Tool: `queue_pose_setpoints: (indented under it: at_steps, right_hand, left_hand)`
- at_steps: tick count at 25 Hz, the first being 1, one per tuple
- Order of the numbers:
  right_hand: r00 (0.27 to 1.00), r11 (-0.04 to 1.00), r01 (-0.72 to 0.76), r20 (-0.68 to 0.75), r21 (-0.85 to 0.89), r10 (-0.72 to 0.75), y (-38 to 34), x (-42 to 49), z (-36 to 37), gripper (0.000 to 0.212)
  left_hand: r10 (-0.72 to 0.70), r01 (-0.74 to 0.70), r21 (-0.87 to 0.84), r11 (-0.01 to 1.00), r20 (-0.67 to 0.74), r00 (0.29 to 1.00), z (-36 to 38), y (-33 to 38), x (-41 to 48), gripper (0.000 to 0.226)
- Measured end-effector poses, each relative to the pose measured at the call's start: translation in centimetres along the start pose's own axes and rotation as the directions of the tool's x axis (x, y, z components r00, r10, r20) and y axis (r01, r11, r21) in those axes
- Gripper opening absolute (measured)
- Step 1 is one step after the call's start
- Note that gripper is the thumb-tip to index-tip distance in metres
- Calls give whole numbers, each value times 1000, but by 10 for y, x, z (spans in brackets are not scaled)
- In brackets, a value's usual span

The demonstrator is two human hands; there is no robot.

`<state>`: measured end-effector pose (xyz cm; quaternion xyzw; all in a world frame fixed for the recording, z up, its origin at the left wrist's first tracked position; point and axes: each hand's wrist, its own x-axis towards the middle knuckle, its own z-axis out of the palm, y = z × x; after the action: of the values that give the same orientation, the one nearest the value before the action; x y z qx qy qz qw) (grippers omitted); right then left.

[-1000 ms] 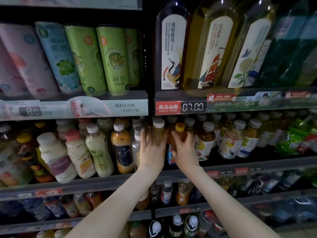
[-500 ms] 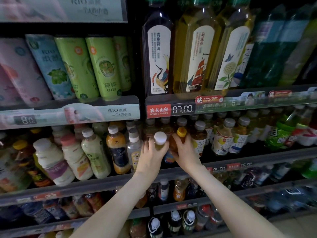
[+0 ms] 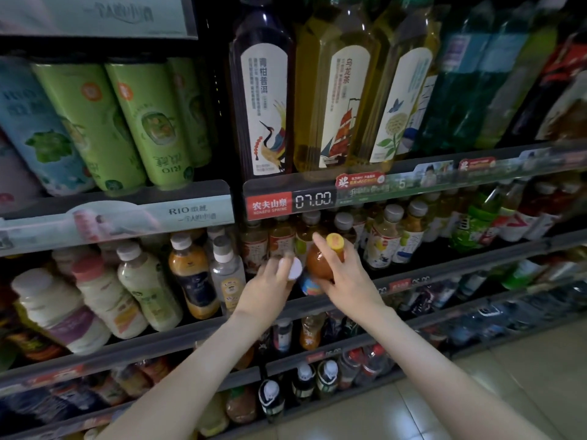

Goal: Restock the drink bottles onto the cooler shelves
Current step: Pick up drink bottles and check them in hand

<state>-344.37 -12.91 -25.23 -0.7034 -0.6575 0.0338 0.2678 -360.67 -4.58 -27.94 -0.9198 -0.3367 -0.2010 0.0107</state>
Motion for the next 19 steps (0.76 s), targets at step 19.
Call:
queue_pose_setpoints:
  at_steps: [19]
  right_hand:
    - [857, 929, -229, 512, 290, 51, 164, -176, 157, 64]
  left_hand:
    - [-410, 596, -257, 761, 522, 748, 148, 119, -180, 56]
